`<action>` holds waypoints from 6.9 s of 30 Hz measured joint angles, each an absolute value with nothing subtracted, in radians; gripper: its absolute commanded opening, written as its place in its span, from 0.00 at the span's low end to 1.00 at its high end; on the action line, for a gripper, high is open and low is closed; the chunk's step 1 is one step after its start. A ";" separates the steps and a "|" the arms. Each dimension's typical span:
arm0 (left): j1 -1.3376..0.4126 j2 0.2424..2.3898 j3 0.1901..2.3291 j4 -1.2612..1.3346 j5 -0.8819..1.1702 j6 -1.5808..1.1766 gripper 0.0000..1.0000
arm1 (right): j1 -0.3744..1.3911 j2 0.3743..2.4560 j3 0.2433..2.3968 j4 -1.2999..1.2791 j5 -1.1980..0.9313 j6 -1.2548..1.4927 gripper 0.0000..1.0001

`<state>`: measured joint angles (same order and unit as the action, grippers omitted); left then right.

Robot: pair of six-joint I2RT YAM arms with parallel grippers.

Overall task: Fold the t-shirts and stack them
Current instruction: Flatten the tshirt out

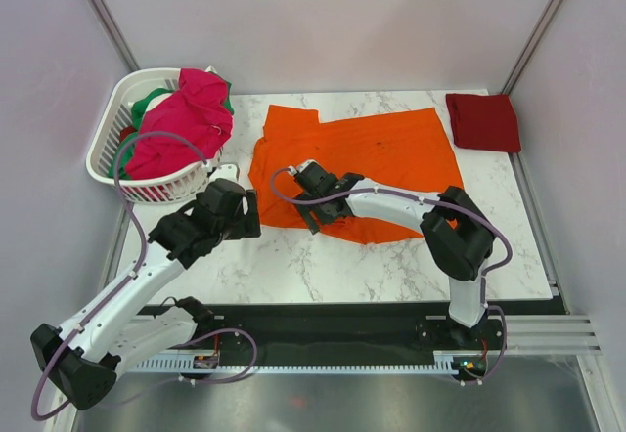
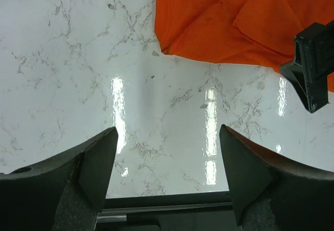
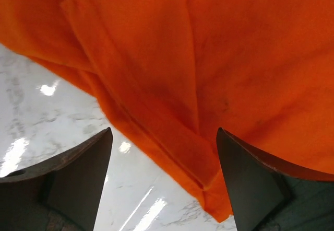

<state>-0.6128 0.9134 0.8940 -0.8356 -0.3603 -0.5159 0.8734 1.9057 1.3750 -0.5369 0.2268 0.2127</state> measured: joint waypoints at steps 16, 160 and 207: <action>-0.613 0.934 0.892 -0.835 -0.366 -0.507 0.86 | 0.876 1.974 1.417 -0.600 0.376 0.121 0.47; -1.228 1.290 0.611 -0.576 -0.259 -1.311 0.36 | 0.409 1.094 0.707 -0.546 0.013 0.558 0.98; -1.140 1.055 0.485 -0.522 -0.258 -1.170 0.02 | -0.509 1.266 0.494 -0.140 -0.159 0.632 0.58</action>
<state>-1.1400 1.0554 0.4847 -0.5220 -0.2577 -1.1698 -0.5091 1.2659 0.4942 -0.1398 -0.1585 0.6319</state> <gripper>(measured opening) 0.032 0.613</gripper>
